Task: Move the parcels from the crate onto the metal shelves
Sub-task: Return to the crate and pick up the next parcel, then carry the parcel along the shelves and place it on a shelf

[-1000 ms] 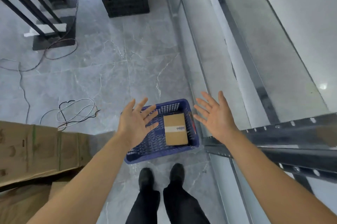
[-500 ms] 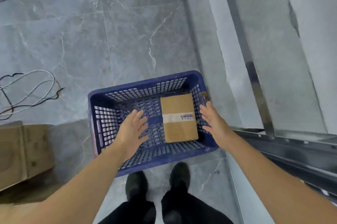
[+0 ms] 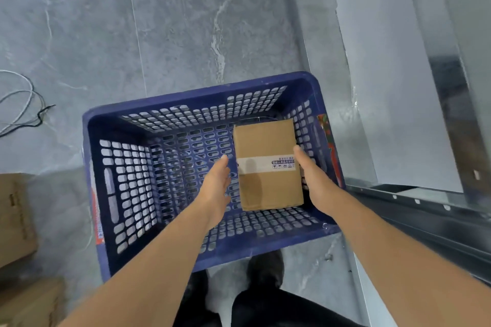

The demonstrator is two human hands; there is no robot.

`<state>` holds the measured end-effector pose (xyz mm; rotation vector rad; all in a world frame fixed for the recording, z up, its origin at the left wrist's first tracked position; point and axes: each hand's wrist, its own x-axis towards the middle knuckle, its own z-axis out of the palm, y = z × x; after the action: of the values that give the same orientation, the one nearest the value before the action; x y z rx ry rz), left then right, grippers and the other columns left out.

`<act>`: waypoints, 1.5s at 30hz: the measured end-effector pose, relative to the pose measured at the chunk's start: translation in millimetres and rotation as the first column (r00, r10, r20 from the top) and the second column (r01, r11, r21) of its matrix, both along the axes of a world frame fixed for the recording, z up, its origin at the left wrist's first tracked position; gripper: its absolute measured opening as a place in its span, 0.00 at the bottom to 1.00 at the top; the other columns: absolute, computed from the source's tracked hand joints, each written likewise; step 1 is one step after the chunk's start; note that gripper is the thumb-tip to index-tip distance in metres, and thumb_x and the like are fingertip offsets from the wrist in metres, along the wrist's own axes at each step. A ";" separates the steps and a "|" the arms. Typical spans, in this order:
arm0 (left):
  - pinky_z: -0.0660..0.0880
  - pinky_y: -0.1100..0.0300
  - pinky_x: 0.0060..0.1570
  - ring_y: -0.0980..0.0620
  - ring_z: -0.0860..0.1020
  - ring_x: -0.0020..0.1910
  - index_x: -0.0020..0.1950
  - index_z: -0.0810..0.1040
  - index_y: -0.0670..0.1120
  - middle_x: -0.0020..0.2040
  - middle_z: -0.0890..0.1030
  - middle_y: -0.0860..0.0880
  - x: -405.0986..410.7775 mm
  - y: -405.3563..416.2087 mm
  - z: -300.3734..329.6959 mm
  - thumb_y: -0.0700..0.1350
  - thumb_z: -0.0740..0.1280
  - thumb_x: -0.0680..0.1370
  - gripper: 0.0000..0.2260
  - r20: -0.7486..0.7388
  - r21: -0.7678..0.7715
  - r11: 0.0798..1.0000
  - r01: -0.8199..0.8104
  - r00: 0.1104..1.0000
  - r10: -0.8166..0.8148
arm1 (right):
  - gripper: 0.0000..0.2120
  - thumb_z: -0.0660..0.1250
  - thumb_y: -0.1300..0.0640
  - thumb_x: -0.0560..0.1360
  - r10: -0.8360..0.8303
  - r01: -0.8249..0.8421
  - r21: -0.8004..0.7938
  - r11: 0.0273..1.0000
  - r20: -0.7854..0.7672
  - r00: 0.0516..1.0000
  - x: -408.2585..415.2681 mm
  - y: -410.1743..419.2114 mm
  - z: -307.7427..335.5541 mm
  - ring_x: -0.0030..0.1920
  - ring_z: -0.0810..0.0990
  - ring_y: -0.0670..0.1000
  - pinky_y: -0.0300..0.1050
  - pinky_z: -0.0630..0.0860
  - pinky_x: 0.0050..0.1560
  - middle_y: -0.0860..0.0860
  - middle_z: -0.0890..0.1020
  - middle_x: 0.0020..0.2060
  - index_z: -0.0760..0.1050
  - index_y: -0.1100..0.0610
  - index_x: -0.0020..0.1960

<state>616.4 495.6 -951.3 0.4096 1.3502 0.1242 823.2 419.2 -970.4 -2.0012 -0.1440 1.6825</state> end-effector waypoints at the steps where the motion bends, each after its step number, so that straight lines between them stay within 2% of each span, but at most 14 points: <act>1: 0.51 0.40 0.83 0.47 0.54 0.86 0.87 0.53 0.53 0.88 0.55 0.50 2.6 0.7 -4.9 0.63 0.55 0.86 0.32 -0.003 -0.005 1.000 0.009 1.000 -0.009 | 0.41 0.58 0.26 0.77 -0.027 0.027 0.007 1.000 0.001 1.000 2.0 -0.1 -6.4 0.83 0.56 0.49 0.58 0.48 0.83 0.45 0.60 0.84 0.56 0.43 0.85; 6: 0.52 0.41 0.82 0.46 0.55 0.86 0.87 0.52 0.53 0.88 0.55 0.49 10.0 0.5 -22.2 0.65 0.51 0.86 0.32 0.015 -0.080 0.995 0.062 0.998 -0.061 | 0.40 0.60 0.27 0.77 -0.119 0.119 -0.073 0.990 0.009 0.993 2.6 -0.1 -26.2 0.79 0.67 0.52 0.61 0.64 0.78 0.50 0.67 0.81 0.60 0.43 0.83; 8: 0.55 0.42 0.80 0.47 0.57 0.85 0.86 0.57 0.54 0.87 0.59 0.51 11.0 0.4 -21.0 0.65 0.49 0.86 0.30 0.050 -0.106 0.991 0.086 0.995 -0.081 | 0.31 0.59 0.28 0.78 -0.137 0.136 -0.102 0.985 0.002 0.991 1.9 2.4 -24.2 0.64 0.79 0.49 0.52 0.78 0.58 0.50 0.81 0.68 0.72 0.43 0.75; 11: 0.61 0.45 0.73 0.47 0.61 0.84 0.81 0.68 0.54 0.85 0.64 0.52 5.4 2.6 -17.5 0.65 0.47 0.86 0.28 0.054 -0.092 0.990 0.108 0.993 -0.104 | 0.23 0.57 0.30 0.80 -0.115 0.112 -0.104 0.988 -0.026 0.993 4.0 8.9 -12.8 0.51 0.81 0.45 0.43 0.74 0.42 0.46 0.85 0.51 0.80 0.43 0.59; 16: 0.61 0.38 0.78 0.42 0.69 0.78 0.79 0.73 0.52 0.80 0.73 0.50 -15.6 6.9 16.7 0.64 0.51 0.86 0.27 0.007 -0.028 0.998 -0.055 0.998 0.055 | 0.18 0.56 0.31 0.82 -0.074 0.073 -0.030 0.997 -0.031 0.997 -3.9 20.7 30.1 0.53 0.80 0.45 0.46 0.74 0.53 0.43 0.84 0.50 0.80 0.40 0.53; 20: 0.76 0.42 0.61 0.42 0.79 0.60 0.72 0.78 0.51 0.73 0.78 0.49 -33.1 11.1 87.0 0.62 0.55 0.86 0.23 -0.039 0.040 0.987 -0.153 0.987 0.155 | 0.18 0.55 0.39 0.85 -0.046 0.045 0.117 0.992 0.012 0.999 -32.4 25.3 93.5 0.62 0.82 0.53 0.53 0.79 0.59 0.50 0.85 0.61 0.80 0.43 0.62; 24: 0.68 0.34 0.75 0.41 0.78 0.69 0.67 0.80 0.55 0.73 0.79 0.49 -51.8 4.1 182.5 0.59 0.59 0.86 0.16 -0.086 0.065 0.978 -0.198 0.975 0.203 | 0.09 0.59 0.38 0.82 0.031 -0.071 0.260 0.963 0.155 0.987 -54.5 21.0 186.7 0.61 0.83 0.54 0.61 0.80 0.62 0.45 0.85 0.58 0.79 0.30 0.54; 26: 0.76 0.39 0.67 0.45 0.80 0.65 0.61 0.82 0.56 0.68 0.82 0.50 -56.4 0.3 235.1 0.56 0.60 0.87 0.12 -0.074 0.085 0.963 -0.257 0.962 0.263 | 0.06 0.62 0.40 0.83 0.043 -0.117 0.314 0.942 0.235 0.971 -59.3 18.4 236.9 0.58 0.84 0.48 0.58 0.82 0.60 0.40 0.85 0.57 0.77 0.31 0.57; 29: 0.82 0.58 0.41 0.53 0.84 0.50 0.65 0.82 0.55 0.56 0.87 0.55 -62.8 2.5 309.7 0.48 0.59 0.88 0.14 -0.043 0.166 0.949 -0.267 0.960 0.278 | 0.10 0.62 0.46 0.85 0.031 -0.157 0.378 0.912 0.318 0.948 -63.9 20.7 318.8 0.60 0.81 0.42 0.48 0.79 0.62 0.40 0.82 0.61 0.74 0.28 0.57; 32: 0.81 0.65 0.36 0.63 0.86 0.40 0.66 0.80 0.58 0.48 0.90 0.62 -74.8 5.2 380.6 0.35 0.52 0.87 0.23 -0.010 0.260 0.950 -0.172 0.984 0.181 | 0.14 0.63 0.52 0.85 0.015 -0.175 0.430 0.886 0.350 0.937 -70.5 20.2 412.1 0.62 0.79 0.39 0.43 0.77 0.62 0.42 0.81 0.63 0.72 0.30 0.60; 35: 0.81 0.58 0.48 0.64 0.86 0.44 0.71 0.78 0.55 0.48 0.89 0.64 -87.2 7.3 430.1 0.35 0.55 0.88 0.21 -0.004 0.389 0.908 -0.154 0.986 0.169 | 0.14 0.64 0.58 0.85 0.008 -0.194 0.477 0.857 0.364 0.931 -77.3 22.7 476.1 0.60 0.81 0.40 0.43 0.78 0.61 0.42 0.82 0.62 0.74 0.40 0.65; 39: 0.78 0.49 0.56 0.54 0.85 0.54 0.74 0.79 0.51 0.56 0.90 0.57 -109.0 10.8 506.5 0.37 0.61 0.87 0.18 0.086 0.478 0.858 -0.187 0.982 0.167 | 0.17 0.65 0.59 0.85 -0.062 -0.188 0.541 0.820 0.409 0.910 -94.0 24.4 558.2 0.55 0.79 0.31 0.35 0.77 0.57 0.34 0.79 0.58 0.73 0.38 0.65; 42: 0.77 0.47 0.66 0.50 0.83 0.63 0.69 0.81 0.56 0.63 0.87 0.54 -130.0 16.6 551.7 0.45 0.72 0.82 0.15 0.097 0.583 0.800 -0.141 0.990 0.104 | 0.20 0.65 0.61 0.85 -0.157 -0.082 0.591 0.802 0.343 0.926 -109.7 18.2 597.4 0.63 0.79 0.41 0.49 0.78 0.67 0.39 0.80 0.62 0.73 0.44 0.72; 45: 0.83 0.52 0.53 0.53 0.82 0.62 0.75 0.74 0.53 0.72 0.79 0.52 -155.5 20.1 597.9 0.63 0.84 0.61 0.45 0.076 0.598 0.797 -0.083 0.996 0.047 | 0.24 0.64 0.64 0.84 -0.244 0.053 0.640 0.767 0.214 0.946 -129.5 4.4 624.4 0.67 0.78 0.46 0.56 0.74 0.73 0.46 0.79 0.68 0.71 0.40 0.73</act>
<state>460.8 515.7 -353.4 0.8904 1.2457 0.6340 693.8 423.6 -346.0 -1.6573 -0.5589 1.0323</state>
